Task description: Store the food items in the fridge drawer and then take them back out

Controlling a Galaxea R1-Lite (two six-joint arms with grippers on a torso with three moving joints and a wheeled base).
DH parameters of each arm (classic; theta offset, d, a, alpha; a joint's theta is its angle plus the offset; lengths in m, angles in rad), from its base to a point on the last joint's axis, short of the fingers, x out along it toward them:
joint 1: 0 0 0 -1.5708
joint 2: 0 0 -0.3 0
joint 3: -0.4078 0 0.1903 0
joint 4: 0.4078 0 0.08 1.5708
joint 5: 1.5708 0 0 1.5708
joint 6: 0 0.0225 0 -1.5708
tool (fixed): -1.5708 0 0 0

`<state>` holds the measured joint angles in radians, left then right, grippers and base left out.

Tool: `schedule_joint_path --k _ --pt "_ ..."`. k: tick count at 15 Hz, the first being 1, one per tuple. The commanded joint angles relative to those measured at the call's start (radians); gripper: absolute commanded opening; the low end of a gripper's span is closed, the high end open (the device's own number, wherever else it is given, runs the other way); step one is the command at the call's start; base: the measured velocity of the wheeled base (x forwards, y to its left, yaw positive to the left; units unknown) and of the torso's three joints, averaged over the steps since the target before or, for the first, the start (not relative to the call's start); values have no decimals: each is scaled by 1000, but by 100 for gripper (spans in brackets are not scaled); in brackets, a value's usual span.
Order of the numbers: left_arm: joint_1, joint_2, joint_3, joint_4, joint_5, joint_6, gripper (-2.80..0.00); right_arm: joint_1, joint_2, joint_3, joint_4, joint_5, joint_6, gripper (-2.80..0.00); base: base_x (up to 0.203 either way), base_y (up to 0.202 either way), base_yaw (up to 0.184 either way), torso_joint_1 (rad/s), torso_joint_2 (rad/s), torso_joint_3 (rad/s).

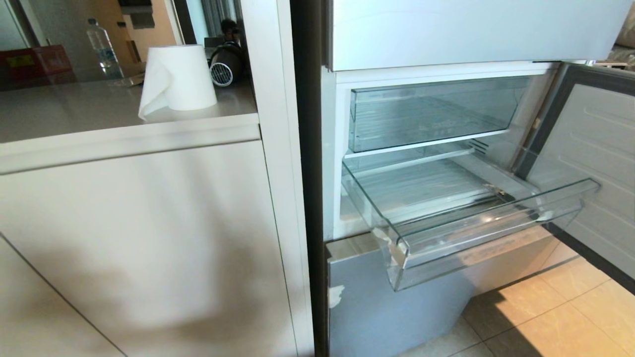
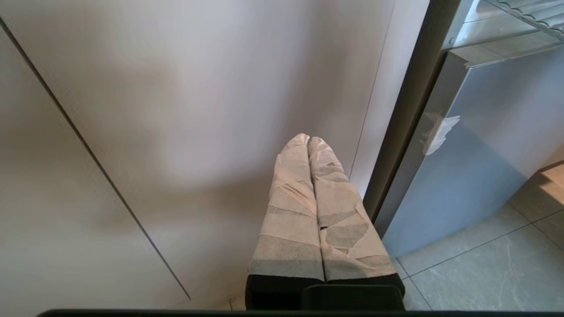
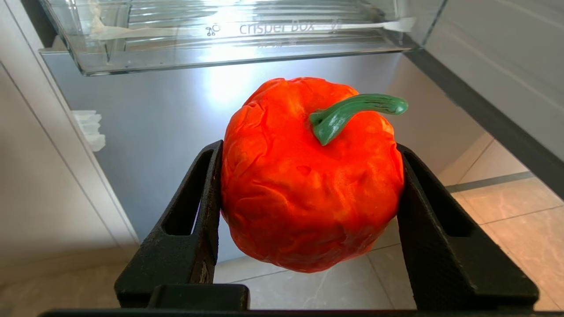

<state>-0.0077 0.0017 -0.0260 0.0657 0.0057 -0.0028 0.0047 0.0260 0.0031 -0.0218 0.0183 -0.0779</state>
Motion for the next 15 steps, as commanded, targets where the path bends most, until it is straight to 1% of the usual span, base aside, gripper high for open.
schedule_joint_path --k 1,3,4,5,6,7,8,10,12,15 --pt "0 0 0 0 0 0 -280 2 119 -3 -96 2 2 -280 0 0 0 0 0 0" --pt "0 0 0 0 0 0 -280 6 353 -23 -318 3 1 -280 0 0 0 0 0 0" --pt "0 0 0 0 2 0 -280 8 484 -60 -422 3 2 -280 0 0 0 0 0 0" --pt "0 0 0 0 0 0 -280 10 605 -122 -502 5 2 -280 0 0 0 0 0 0" --pt "0 0 0 0 0 0 -280 16 707 -200 -552 9 3 -280 0 0 0 0 0 0" --pt "0 0 0 0 0 0 -280 24 812 -312 -577 13 4 -280 0 0 0 0 0 0" --pt "0 0 0 0 0 0 -280 32 913 -440 -567 18 9 -280 0 0 0 0 0 0" --pt "0 0 0 0 0 0 -280 63 1106 -653 -492 34 32 -280 0 0 0 0 0 0" --pt "0 0 0 0 0 0 -280 95 1290 -802 -433 47 50 -280 0 0 0 0 0 0" --pt "0 0 0 0 0 0 -280 120 1531 -962 -397 58 62 -280 0 0 0 0 0 0"
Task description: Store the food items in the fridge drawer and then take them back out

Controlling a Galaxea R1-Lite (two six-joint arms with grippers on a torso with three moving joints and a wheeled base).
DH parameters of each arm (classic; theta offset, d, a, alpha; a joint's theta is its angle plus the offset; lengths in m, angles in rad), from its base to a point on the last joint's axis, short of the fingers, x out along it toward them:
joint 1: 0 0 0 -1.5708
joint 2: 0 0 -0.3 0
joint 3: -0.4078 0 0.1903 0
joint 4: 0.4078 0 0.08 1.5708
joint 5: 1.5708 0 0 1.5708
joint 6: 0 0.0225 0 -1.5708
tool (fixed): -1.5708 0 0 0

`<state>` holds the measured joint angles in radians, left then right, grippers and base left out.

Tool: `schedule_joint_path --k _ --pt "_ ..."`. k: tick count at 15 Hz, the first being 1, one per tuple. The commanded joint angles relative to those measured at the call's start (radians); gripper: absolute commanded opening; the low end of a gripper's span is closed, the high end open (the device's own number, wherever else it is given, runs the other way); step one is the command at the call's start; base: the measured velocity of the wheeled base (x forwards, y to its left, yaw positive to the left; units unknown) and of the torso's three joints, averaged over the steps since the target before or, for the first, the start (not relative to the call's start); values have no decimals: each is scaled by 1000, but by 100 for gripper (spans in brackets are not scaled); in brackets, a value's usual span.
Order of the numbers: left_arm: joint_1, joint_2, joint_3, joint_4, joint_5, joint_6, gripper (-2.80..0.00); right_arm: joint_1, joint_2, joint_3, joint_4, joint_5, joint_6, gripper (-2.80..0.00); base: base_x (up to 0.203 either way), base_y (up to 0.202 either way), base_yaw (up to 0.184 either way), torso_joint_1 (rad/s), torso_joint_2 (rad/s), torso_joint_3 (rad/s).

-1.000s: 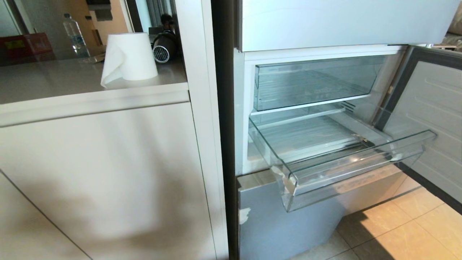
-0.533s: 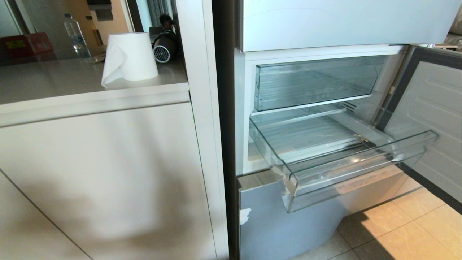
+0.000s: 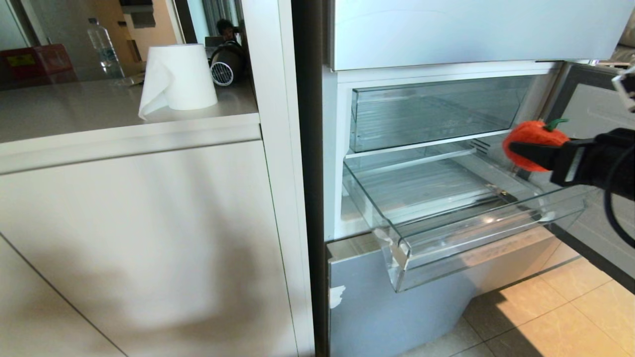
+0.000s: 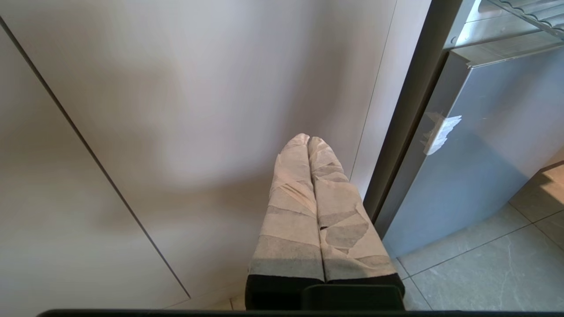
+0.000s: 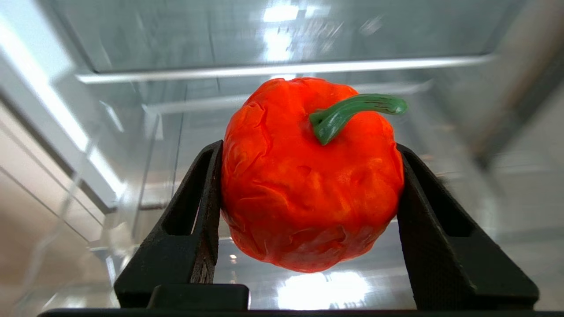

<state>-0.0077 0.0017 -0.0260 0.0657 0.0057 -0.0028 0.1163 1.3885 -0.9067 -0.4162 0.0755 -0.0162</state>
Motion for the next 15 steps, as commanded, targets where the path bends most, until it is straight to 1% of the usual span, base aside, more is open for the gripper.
schedule_joint_path --k 1,3,4,7,11,15 --pt "0 0 0 0 0 0 -280 12 229 -97 2 3 2 -280 0 0 0 0 0 0" --pt "0 0 0 0 0 0 -280 17 342 -183 -6 5 8 -280 0 0 0 13 1 -1" --pt "0 0 0 0 0 0 -280 18 379 -203 -25 6 9 -280 0 0 0 0 0 0" --pt "0 0 0 0 0 0 -280 18 462 -238 -66 5 2 -280 0 0 0 0 0 0" --pt "0 0 0 0 0 0 -280 12 555 -286 -69 4 1 -280 0 0 0 0 0 0" --pt "0 0 0 0 0 0 -280 6 651 -371 -68 4 2 -280 0 0 0 0 0 0"
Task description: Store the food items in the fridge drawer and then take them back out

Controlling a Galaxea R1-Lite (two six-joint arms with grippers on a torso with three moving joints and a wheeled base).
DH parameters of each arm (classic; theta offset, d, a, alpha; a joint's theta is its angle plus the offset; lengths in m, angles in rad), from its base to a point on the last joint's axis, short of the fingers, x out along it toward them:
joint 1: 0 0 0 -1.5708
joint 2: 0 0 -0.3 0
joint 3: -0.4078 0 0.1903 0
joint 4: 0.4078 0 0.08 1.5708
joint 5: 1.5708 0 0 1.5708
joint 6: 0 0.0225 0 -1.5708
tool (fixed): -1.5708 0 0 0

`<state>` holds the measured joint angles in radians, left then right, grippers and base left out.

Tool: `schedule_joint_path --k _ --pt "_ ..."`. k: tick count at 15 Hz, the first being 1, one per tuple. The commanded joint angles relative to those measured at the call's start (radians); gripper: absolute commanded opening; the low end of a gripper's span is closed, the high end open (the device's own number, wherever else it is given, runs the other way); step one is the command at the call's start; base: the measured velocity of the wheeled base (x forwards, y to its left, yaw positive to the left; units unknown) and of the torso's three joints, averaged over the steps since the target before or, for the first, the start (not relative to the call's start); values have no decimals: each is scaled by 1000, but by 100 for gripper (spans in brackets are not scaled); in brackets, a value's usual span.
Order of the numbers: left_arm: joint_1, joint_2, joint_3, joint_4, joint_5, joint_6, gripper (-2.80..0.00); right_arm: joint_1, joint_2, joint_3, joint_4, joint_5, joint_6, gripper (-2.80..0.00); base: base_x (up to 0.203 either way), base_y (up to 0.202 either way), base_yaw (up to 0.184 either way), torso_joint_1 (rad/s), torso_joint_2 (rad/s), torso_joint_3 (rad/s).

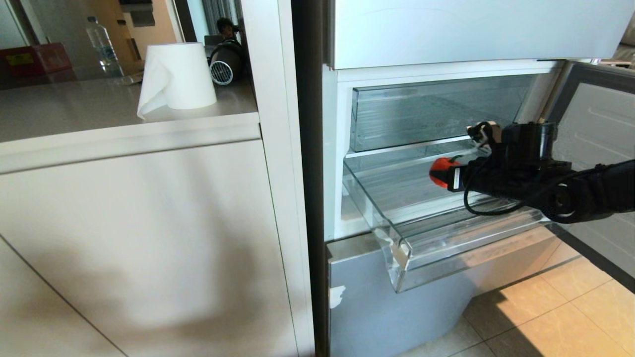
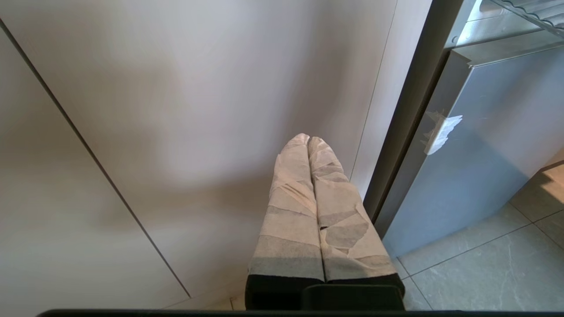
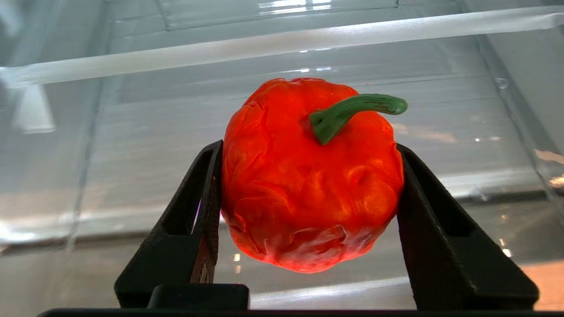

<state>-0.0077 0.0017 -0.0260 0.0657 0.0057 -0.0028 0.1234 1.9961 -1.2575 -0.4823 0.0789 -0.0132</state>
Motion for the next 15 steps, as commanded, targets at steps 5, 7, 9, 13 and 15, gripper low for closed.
schedule_joint_path --k 5,7,9,13,15 --pt "0 0 0 0 0 0 -280 -12 133 -115 2 -4 -2 -280 0 0 0 0 0 0" --pt "0 0 0 0 0 0 -280 -17 159 -138 5 -4 -2 -280 0 0 0 0 0 0" --pt "0 0 0 0 0 0 -280 -18 176 -152 7 -5 1 -280 0 0 0 0 0 0" --pt "0 0 0 0 0 0 -280 -18 191 -174 15 -5 3 0 0 0 0 0 0 0" --pt "0 0 0 0 0 0 -280 -18 184 -197 46 -5 8 0 0 0 0 0 0 0"
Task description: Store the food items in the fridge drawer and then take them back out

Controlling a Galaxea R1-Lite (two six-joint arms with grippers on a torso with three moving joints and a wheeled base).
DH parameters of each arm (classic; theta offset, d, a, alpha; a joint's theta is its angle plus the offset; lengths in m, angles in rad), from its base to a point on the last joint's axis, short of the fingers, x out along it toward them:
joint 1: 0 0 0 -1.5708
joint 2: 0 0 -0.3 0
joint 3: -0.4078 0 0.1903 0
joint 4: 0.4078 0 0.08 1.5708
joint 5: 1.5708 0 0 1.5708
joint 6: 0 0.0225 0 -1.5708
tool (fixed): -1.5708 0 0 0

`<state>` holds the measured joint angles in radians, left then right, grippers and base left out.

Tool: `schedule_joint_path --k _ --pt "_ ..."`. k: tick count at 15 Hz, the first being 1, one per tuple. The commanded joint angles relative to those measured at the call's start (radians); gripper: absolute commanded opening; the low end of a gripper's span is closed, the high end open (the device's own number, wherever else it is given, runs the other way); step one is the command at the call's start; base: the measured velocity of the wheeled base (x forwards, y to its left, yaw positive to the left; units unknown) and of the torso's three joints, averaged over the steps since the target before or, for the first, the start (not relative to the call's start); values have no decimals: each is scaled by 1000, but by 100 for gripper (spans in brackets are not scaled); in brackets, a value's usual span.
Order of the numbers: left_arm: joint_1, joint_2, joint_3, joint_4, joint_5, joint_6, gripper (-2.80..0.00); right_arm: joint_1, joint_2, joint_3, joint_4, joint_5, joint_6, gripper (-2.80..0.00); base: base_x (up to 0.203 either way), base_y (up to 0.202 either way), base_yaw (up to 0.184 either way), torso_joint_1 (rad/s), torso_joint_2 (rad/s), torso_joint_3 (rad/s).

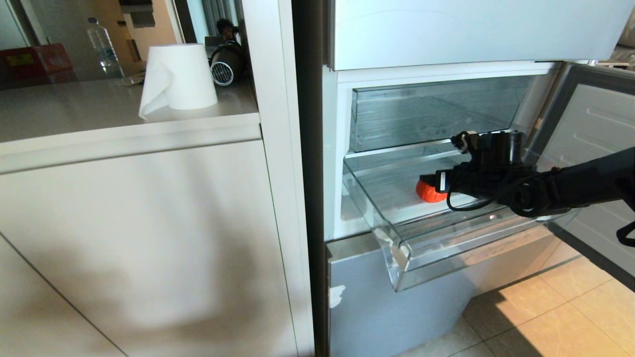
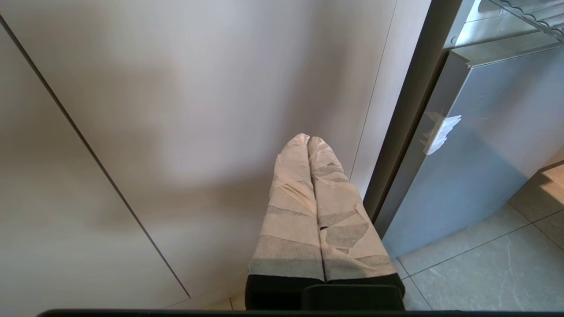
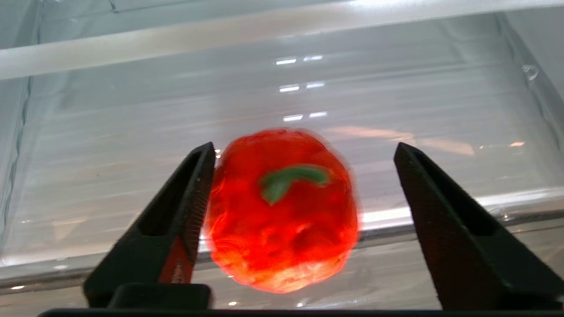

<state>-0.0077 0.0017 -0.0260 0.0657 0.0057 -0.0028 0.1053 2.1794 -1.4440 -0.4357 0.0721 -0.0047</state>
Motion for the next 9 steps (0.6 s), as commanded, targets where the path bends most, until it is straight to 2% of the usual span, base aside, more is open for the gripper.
schedule_joint_path --k 1,5,9 --pt "0 0 0 0 0 0 -280 0 -10 -21 6 0 0 0 0 0 0 0 0 0" --pt "0 0 0 0 2 0 -280 -9 -87 -38 34 0 9 0 0 0 0 0 0 0" --pt "0 0 0 0 0 0 -280 -17 -272 29 76 -4 22 0 0 0 0 0 0 0"
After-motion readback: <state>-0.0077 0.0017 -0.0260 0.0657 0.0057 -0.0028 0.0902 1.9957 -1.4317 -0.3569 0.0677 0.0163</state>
